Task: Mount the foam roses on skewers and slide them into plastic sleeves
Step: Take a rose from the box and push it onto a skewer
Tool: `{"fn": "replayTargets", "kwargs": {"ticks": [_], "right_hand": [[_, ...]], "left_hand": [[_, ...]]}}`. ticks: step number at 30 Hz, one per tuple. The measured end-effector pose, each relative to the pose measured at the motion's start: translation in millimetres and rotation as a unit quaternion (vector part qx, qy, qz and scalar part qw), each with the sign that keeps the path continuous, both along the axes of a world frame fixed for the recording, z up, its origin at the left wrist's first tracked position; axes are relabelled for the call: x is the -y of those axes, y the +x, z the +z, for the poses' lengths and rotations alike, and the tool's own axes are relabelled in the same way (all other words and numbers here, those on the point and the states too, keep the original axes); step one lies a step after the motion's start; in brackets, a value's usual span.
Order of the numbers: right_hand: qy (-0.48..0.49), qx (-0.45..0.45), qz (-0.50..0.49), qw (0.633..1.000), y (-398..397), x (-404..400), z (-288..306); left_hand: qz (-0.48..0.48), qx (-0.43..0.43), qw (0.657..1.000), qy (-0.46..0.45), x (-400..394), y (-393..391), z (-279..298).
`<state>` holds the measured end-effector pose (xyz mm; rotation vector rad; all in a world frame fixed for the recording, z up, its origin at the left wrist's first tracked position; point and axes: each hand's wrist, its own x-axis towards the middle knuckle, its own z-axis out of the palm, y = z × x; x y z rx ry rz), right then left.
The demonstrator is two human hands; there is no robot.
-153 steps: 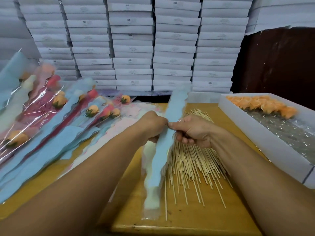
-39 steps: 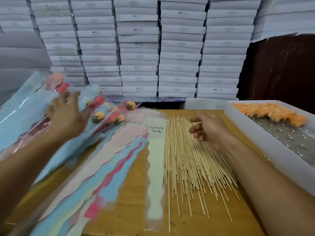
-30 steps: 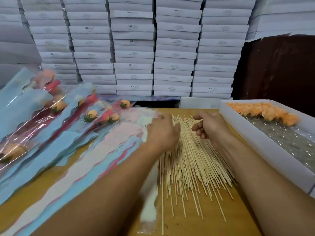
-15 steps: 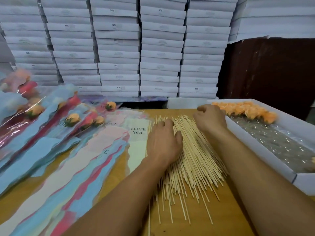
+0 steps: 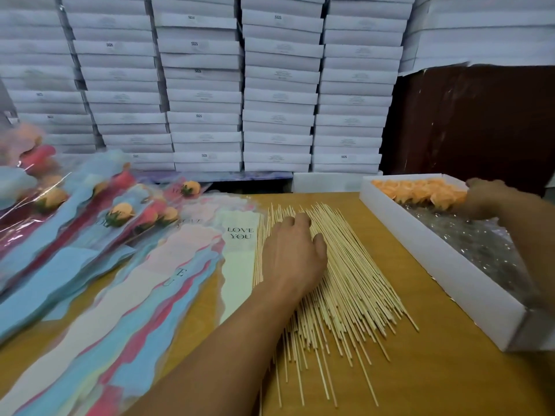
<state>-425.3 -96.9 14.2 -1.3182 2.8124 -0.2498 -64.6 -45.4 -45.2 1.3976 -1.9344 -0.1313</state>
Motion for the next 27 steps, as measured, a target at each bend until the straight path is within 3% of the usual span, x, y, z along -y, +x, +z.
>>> {"fn": "replayTargets", "kwargs": {"ticks": [3,11,14,17,23,27], "right_hand": [[0.019,0.047,0.042,0.998,-13,-3,-8],[0.069,0.074,0.080,0.992,-28,16,-22],[0.031,0.021,0.095,0.995,-54,30,-31],[0.018,0.032,0.136,0.990,-79,38,-42],[-0.098,0.007,0.065,0.993,-90,47,-36],[-0.115,0.059,0.028,0.991,-98,56,-43]], "left_hand": [[0.001,-0.001,1.000,0.005,0,1,1],[-0.002,0.007,1.000,0.020,2,-1,-1],[-0.003,0.005,1.000,0.022,2,-1,-2],[-0.002,0.004,1.000,0.022,4,-1,-2],[-0.002,0.006,1.000,0.018,5,-2,-3],[-0.004,0.003,1.000,0.019,5,-2,-4]]}}
